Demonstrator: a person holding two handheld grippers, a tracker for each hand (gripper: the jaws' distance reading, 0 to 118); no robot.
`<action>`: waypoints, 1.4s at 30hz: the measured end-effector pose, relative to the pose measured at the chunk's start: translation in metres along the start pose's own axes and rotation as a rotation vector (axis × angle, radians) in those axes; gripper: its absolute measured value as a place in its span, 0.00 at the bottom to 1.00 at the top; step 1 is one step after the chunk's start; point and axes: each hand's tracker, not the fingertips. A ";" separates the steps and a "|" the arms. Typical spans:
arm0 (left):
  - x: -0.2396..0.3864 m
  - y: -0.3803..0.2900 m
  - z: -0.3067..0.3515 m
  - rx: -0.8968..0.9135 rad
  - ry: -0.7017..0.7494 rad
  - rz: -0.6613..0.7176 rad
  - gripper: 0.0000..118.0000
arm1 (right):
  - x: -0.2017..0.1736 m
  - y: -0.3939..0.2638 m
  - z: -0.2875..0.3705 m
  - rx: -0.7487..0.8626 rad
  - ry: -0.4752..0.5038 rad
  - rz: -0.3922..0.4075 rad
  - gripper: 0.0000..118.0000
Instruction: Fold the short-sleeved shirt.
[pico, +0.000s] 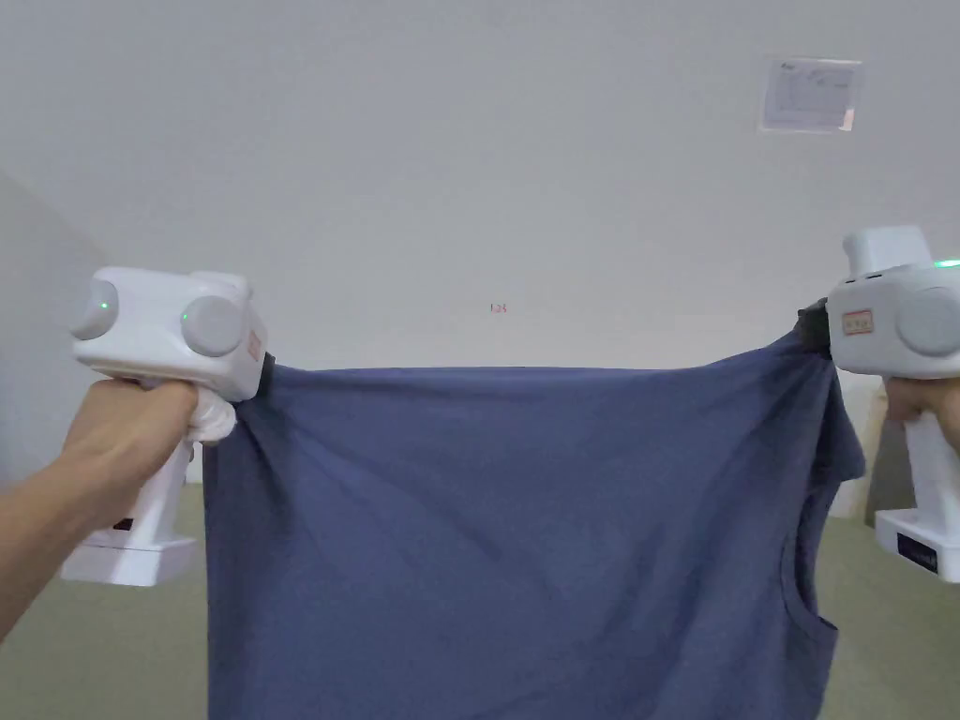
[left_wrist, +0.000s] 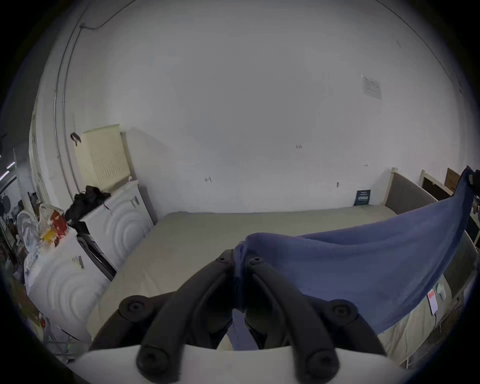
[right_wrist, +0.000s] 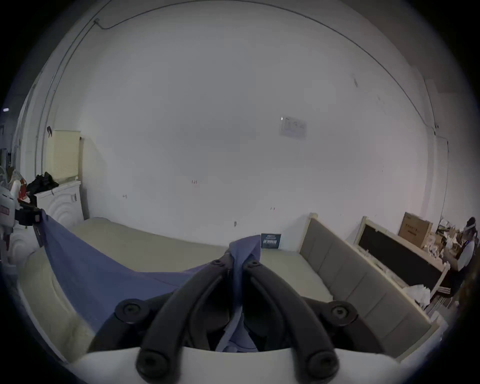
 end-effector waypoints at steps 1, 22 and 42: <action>0.002 0.010 -0.007 0.000 0.012 -0.002 0.06 | -0.003 0.010 -0.010 0.003 -0.009 0.007 0.07; 0.042 0.137 -0.128 0.147 0.136 0.002 0.06 | -0.001 0.094 -0.180 0.061 -0.093 -0.017 0.07; 0.052 -0.114 -0.289 -0.130 0.055 0.013 0.06 | -0.055 -0.197 -0.237 -0.218 -0.004 -0.095 0.07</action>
